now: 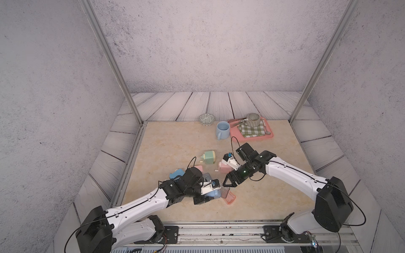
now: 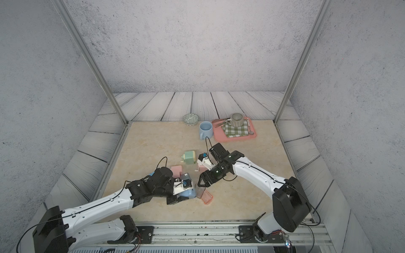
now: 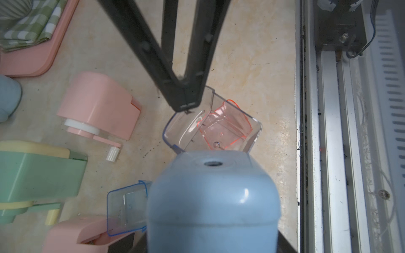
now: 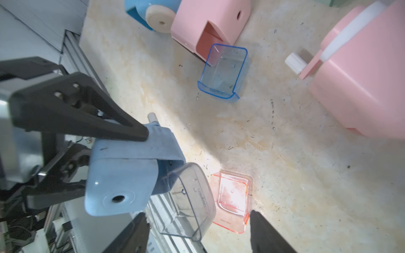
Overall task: Put the tray back into the pencil sharpener
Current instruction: Close the container of the pencil sharpener.
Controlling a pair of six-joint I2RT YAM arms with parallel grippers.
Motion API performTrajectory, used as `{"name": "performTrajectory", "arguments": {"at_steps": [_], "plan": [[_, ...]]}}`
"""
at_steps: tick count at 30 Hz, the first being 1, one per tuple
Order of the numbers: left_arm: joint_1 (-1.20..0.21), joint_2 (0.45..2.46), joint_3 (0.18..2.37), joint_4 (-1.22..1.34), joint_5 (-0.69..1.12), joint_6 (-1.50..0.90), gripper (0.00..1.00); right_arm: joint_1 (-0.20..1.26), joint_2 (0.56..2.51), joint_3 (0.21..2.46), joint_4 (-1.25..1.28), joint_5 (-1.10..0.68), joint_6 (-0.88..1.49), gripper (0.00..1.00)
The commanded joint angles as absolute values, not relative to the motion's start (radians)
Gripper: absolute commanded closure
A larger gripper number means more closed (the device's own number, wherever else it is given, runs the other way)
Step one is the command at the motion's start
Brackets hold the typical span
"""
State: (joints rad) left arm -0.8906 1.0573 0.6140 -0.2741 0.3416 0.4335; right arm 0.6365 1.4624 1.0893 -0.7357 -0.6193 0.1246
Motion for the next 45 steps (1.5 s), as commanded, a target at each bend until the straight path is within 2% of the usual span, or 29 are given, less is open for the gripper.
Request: {"name": "performTrajectory", "arguments": {"at_steps": [1, 11, 25, 45], "plan": [[-0.892, 1.023, 0.605, -0.226, 0.363, 0.465, 0.8, 0.568, 1.435, 1.068, -0.75, -0.792, 0.169, 0.18], [-0.891, 1.022, 0.606, -0.205, 0.387, 0.485, 0.8, 0.548, 1.536, 1.074, -0.796, -0.934, 0.096, 0.15], [-0.892, 1.04, 0.625, -0.186, 0.396, 0.485, 0.8, 0.561, 1.602, 1.085, -0.83, -0.939, 0.052, 0.15], [-0.892, 1.059, 0.635, -0.17, 0.375, 0.469, 0.8, 0.586, 1.628, 1.088, -0.807, -0.99, 0.061, 0.4]]}}
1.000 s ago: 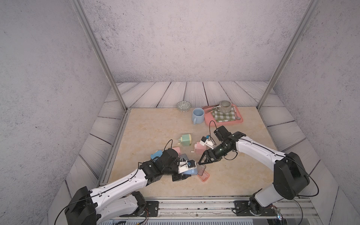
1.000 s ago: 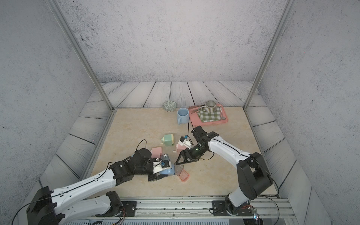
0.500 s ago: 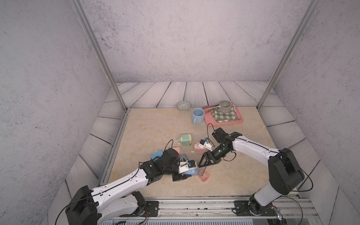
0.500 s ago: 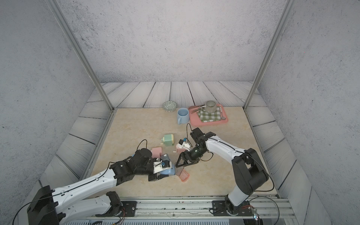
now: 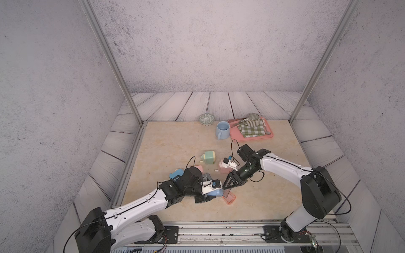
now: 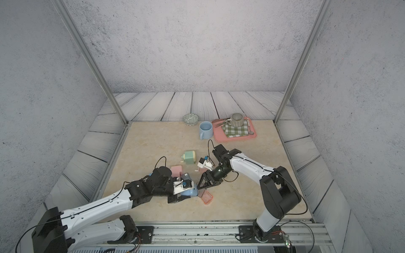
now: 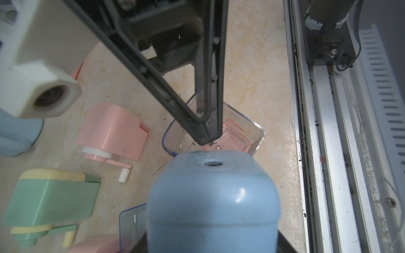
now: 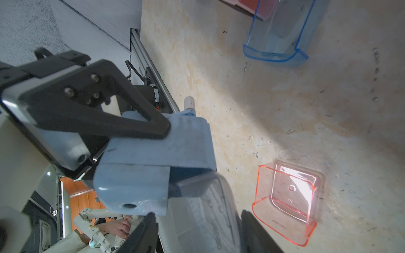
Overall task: Put the tray back into the pencil sharpener
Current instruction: Close the container of the pencil sharpener.
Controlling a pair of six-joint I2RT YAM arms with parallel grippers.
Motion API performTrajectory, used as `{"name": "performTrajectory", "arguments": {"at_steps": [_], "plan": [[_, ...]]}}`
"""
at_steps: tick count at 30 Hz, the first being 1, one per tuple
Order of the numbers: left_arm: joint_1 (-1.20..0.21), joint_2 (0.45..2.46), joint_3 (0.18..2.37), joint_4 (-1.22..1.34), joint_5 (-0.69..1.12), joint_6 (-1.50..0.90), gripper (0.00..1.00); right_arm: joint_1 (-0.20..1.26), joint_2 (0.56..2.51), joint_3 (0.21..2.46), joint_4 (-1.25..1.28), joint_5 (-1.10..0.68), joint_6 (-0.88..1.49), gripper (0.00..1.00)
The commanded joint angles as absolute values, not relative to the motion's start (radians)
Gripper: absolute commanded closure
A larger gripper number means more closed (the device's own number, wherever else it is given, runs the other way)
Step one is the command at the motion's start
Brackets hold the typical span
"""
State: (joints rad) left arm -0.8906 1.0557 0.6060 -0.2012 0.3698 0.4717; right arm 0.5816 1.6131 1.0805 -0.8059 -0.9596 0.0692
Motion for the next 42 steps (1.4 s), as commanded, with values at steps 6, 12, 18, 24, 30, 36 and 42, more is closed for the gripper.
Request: {"name": "performTrajectory", "arguments": {"at_steps": [6, 12, 18, 24, 30, 36, 42], "plan": [[-0.891, 1.058, 0.635, -0.166, 0.358, 0.459, 0.8, 0.586, 1.634, 1.089, -0.806, -0.994, 0.063, 0.48], [-0.892, 1.057, 0.637, -0.163, 0.308, 0.406, 0.8, 0.586, 1.616, 1.078, -0.772, -0.992, 0.104, 0.55], [-0.892, 1.051, 0.631, -0.126, 0.287, 0.33, 0.8, 0.587, 1.581, 1.043, -0.665, -0.987, 0.219, 0.6], [-0.891, 1.028, 0.601, -0.048, 0.261, 0.233, 0.8, 0.586, 1.539, 0.98, -0.55, -0.967, 0.327, 0.63], [-0.891, 0.996, 0.574, -0.01, 0.238, 0.175, 0.8, 0.585, 1.491, 0.92, -0.416, -0.933, 0.462, 0.65], [-0.891, 0.977, 0.552, 0.029, 0.278, 0.161, 0.8, 0.585, 1.476, 0.894, -0.328, -0.922, 0.557, 0.66], [-0.891, 0.956, 0.531, 0.059, 0.284, 0.188, 0.79, 0.586, 1.469, 0.897, -0.309, -0.924, 0.591, 0.67]]}}
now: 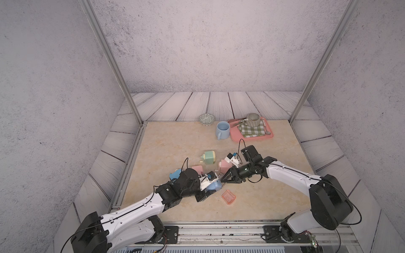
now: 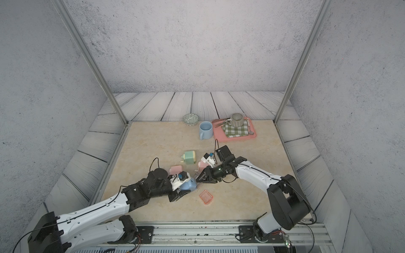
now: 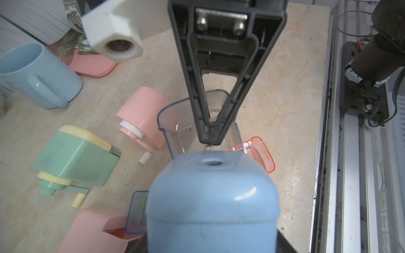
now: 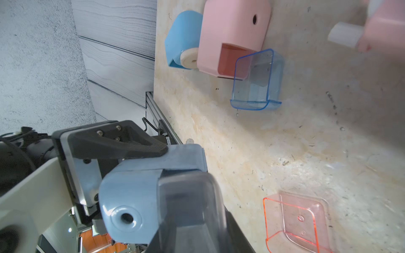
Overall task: Put the tray back into the pencil sharpener
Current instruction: Close the container of the pencil sharpener.
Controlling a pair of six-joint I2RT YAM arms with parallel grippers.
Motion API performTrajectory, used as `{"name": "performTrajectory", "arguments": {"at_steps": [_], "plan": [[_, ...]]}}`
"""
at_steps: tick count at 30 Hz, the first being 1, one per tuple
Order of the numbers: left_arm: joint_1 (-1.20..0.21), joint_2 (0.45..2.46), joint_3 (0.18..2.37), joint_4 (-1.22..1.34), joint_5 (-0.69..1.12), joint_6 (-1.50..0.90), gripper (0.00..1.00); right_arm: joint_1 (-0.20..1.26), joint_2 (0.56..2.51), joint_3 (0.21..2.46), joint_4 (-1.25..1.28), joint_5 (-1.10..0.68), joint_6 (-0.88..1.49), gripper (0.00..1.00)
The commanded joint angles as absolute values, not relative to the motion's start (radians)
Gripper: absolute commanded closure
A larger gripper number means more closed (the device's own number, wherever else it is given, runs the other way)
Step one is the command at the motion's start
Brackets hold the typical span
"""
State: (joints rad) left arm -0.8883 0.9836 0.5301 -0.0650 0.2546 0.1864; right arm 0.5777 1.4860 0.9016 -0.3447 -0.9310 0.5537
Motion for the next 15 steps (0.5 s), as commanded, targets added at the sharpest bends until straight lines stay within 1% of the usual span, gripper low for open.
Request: {"name": "performTrajectory", "arguments": {"at_steps": [1, 7, 15], "plan": [[-0.891, 0.956, 0.53, 0.067, 0.28, 0.189, 0.78, 0.586, 1.469, 0.896, -0.303, -0.925, 0.602, 0.67], [-0.891, 0.973, 0.536, 0.101, 0.249, 0.158, 0.77, 0.589, 1.45, 0.878, -0.299, -0.912, 0.624, 0.68], [-0.891, 0.995, 0.547, 0.141, 0.235, 0.122, 0.71, 0.604, 1.451, 0.86, -0.258, -0.881, 0.699, 0.69]]}}
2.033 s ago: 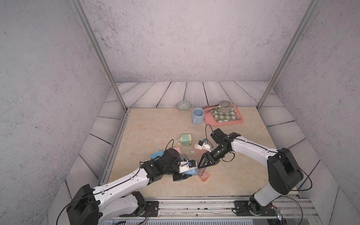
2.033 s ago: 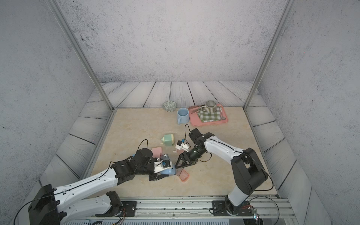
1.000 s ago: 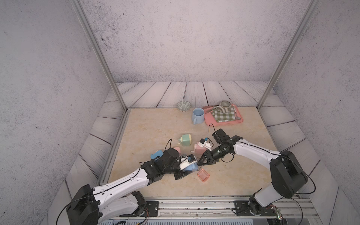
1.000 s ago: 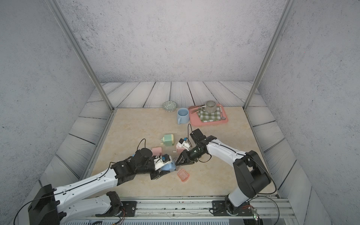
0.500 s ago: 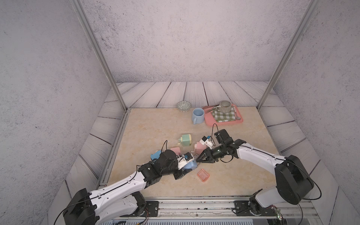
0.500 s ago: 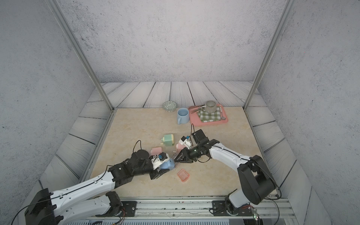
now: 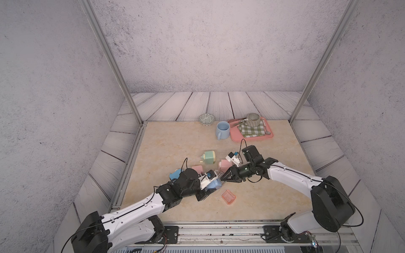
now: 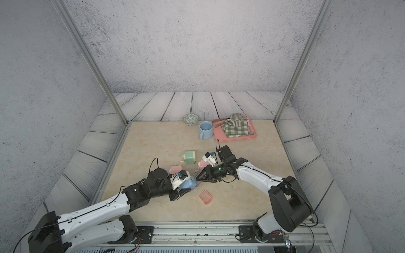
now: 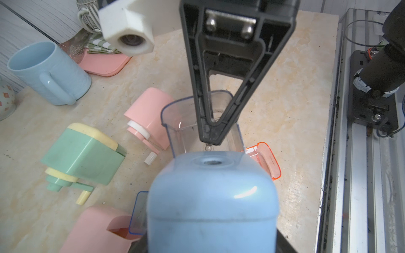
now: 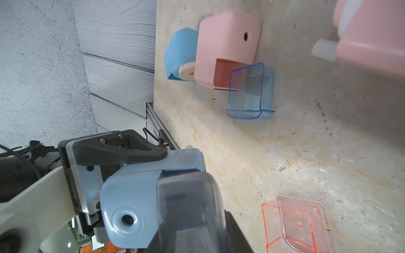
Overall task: Put the tray back into the pencil sharpener
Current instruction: Close the container of the pencil sharpener.
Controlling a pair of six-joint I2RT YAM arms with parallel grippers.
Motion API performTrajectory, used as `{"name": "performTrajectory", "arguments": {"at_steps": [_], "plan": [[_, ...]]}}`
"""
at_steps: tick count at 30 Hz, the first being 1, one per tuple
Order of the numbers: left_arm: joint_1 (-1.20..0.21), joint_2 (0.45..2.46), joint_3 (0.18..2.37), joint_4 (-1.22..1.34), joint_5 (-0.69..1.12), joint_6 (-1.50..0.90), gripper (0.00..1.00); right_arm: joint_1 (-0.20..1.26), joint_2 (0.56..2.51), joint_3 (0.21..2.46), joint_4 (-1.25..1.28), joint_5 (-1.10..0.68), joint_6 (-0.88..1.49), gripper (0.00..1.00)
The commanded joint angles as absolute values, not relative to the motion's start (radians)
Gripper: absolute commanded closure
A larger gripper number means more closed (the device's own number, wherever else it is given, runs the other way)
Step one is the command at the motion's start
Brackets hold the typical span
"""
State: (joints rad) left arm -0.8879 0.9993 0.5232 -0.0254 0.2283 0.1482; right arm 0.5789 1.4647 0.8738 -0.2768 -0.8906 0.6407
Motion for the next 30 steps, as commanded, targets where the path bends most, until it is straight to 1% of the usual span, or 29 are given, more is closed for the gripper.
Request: {"name": "performTrajectory", "arguments": {"at_steps": [1, 6, 10, 16, 19, 26, 30], "plan": [[-0.891, 0.999, 0.548, 0.141, 0.235, 0.12, 0.71, 0.605, 1.453, 0.859, -0.254, -0.876, 0.71, 0.69], [-0.89, 1.007, 0.548, 0.149, 0.221, 0.102, 0.71, 0.613, 1.471, 0.843, -0.212, -0.863, 0.777, 0.72], [-0.891, 1.014, 0.549, 0.164, 0.195, 0.084, 0.71, 0.618, 1.467, 0.827, -0.161, -0.871, 0.823, 0.72], [-0.891, 1.03, 0.558, 0.172, 0.191, 0.105, 0.71, 0.626, 1.471, 0.827, -0.193, -0.903, 0.786, 0.72], [-0.891, 1.04, 0.568, 0.156, 0.213, 0.15, 0.71, 0.626, 1.463, 0.833, -0.232, -0.904, 0.758, 0.65], [-0.89, 1.032, 0.561, 0.092, 0.227, 0.218, 0.73, 0.625, 1.439, 0.86, -0.29, -0.871, 0.723, 0.45], [-0.891, 1.022, 0.543, 0.092, 0.228, 0.222, 0.73, 0.623, 1.433, 0.865, -0.302, -0.865, 0.712, 0.37]]}}
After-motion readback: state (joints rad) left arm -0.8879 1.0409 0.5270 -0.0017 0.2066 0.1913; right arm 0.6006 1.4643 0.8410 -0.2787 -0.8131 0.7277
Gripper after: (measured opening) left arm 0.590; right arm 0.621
